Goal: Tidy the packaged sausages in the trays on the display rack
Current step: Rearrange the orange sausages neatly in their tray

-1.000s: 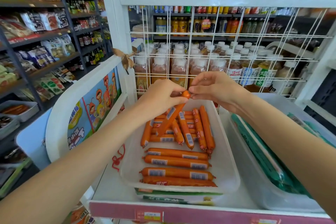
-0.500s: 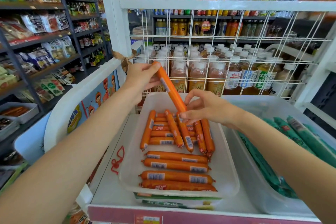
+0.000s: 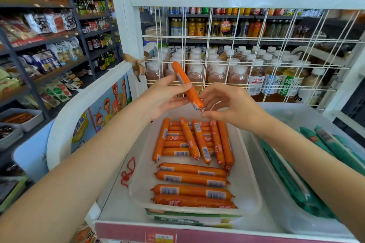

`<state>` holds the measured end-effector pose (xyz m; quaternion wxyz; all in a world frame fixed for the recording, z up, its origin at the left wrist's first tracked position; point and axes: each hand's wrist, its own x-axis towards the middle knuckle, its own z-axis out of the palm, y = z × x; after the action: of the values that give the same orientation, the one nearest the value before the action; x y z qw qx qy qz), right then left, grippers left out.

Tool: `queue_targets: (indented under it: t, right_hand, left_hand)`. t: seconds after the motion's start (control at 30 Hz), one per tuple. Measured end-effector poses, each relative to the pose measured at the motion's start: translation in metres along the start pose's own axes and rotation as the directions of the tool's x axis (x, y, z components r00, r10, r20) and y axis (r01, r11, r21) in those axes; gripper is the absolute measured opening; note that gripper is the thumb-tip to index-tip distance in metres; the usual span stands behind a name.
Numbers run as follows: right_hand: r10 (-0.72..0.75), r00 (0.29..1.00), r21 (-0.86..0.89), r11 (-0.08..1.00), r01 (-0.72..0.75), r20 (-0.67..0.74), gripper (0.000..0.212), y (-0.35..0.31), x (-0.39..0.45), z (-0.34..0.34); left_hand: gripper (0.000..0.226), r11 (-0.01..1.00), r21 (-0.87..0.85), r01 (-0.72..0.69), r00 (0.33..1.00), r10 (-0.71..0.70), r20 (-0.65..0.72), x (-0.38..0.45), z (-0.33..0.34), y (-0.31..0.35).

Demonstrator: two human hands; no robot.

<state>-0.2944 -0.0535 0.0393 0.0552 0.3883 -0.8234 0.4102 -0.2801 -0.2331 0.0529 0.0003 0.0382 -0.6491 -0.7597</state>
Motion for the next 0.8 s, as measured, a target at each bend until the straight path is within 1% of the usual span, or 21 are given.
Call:
queue_targets:
  t: [0.1, 0.2, 0.33, 0.43, 0.6, 0.63, 0.7, 0.77, 0.8]
  right_hand:
    - [-0.08, 0.996, -0.046, 0.996, 0.078, -0.047, 0.034, -0.004, 0.0, 0.001]
    - [-0.113, 0.991, -0.044, 0.993, 0.11, -0.07, 0.033, -0.006, -0.001, 0.0]
    - [-0.125, 0.989, -0.015, 0.992, 0.124, -0.082, 0.028, -0.008, -0.001, -0.002]
    - [-0.135, 0.988, 0.007, 0.991, 0.136, -0.078, 0.022, -0.008, -0.001, -0.004]
    - [-0.149, 0.987, 0.026, 0.988, 0.151, -0.053, 0.011, -0.003, 0.0, -0.004]
    - [-0.144, 0.989, 0.028, 0.989, 0.145, -0.039, 0.01, 0.0, 0.0, -0.003]
    - [-0.109, 0.994, -0.019, 0.994, 0.109, 0.014, 0.012, 0.005, 0.0, -0.002]
    - [-0.048, 0.995, -0.146, 0.987, 0.061, 0.093, 0.015, 0.011, -0.002, -0.003]
    - [0.004, 0.989, -0.224, 0.974, 0.03, 0.149, 0.016, 0.016, -0.003, -0.003]
  left_hand:
    - [0.037, 1.0, -0.008, -0.01, 1.0, 0.01, 0.006, 0.002, 0.002, -0.001]
    - [0.038, 1.0, -0.009, -0.017, 1.0, 0.017, 0.015, 0.002, 0.003, -0.001]
    - [0.031, 1.0, -0.011, -0.029, 0.999, 0.029, 0.022, 0.004, 0.003, 0.0]
    - [0.03, 1.0, -0.015, -0.023, 1.0, 0.023, 0.021, 0.005, 0.001, -0.001]
    - [0.019, 1.0, -0.028, -0.012, 1.0, 0.013, 0.012, 0.002, 0.001, -0.004]
    - [0.022, 1.0, -0.002, -0.018, 1.0, 0.018, 0.013, 0.001, 0.001, -0.007]
    - [0.037, 0.994, 0.104, -0.023, 1.0, 0.024, -0.006, -0.001, 0.003, -0.012]
    - [0.054, 0.951, 0.31, 0.001, 0.999, 0.013, -0.044, 0.001, 0.002, -0.024]
    - [0.061, 0.9, 0.436, 0.018, 0.999, 0.001, -0.044, 0.004, 0.002, -0.031]
